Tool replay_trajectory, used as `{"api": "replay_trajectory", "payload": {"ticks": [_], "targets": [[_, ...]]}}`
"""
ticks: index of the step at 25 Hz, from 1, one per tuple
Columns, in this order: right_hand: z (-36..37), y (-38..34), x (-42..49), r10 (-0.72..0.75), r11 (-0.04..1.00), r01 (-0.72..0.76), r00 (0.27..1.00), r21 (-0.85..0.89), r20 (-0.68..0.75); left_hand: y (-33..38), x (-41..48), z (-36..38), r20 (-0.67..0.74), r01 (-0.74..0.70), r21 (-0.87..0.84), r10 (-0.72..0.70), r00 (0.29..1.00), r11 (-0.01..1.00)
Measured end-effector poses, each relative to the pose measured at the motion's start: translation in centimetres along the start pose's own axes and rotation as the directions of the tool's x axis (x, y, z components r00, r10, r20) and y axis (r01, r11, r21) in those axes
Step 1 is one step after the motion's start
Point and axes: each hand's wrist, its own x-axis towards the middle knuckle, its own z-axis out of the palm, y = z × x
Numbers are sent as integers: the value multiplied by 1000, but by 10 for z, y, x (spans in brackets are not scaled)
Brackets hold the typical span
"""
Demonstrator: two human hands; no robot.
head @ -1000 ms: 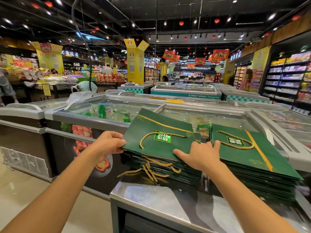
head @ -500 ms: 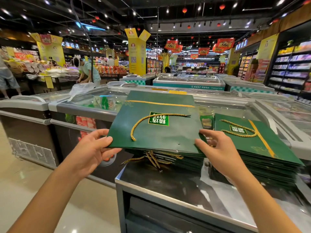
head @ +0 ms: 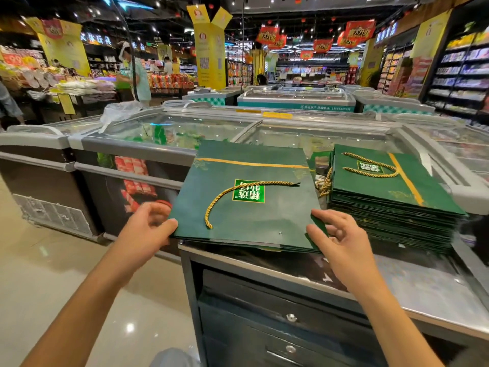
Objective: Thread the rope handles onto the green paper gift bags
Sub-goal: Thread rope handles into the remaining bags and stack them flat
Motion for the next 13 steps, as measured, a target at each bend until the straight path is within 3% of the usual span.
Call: {"api": "replay_trajectory", "payload": {"ticks": [2, 3, 6, 8, 10, 13], "targets": [[0, 2, -1, -11, 1000, 11, 1000, -20, -16, 20, 5, 0, -61, -153, 333, 183, 981, 931], [0, 2, -2, -18, 999, 17, 1000, -34, -18, 35, 8, 4, -52, -239, 411, 285, 957, 879], [0, 2, -2, -25, 999, 24, 999, -37, -20, 82, 24, 41, 189, -555, 444, 532, 826, 703], [-1, 1, -2, -20, 999, 20, 1000, -37, -17, 104, 36, 81, 439, -691, 421, 534, 722, 588], [-1, -1, -3, -19, 999, 18, 1000, -30, -12, 117, 50, 123, 580, -748, 426, 480, 658, 509], [-2, -2, -5, -28, 999, 28, 1000, -29, -11, 123, 69, 165, 620, -742, 486, 417, 665, 461]]}}
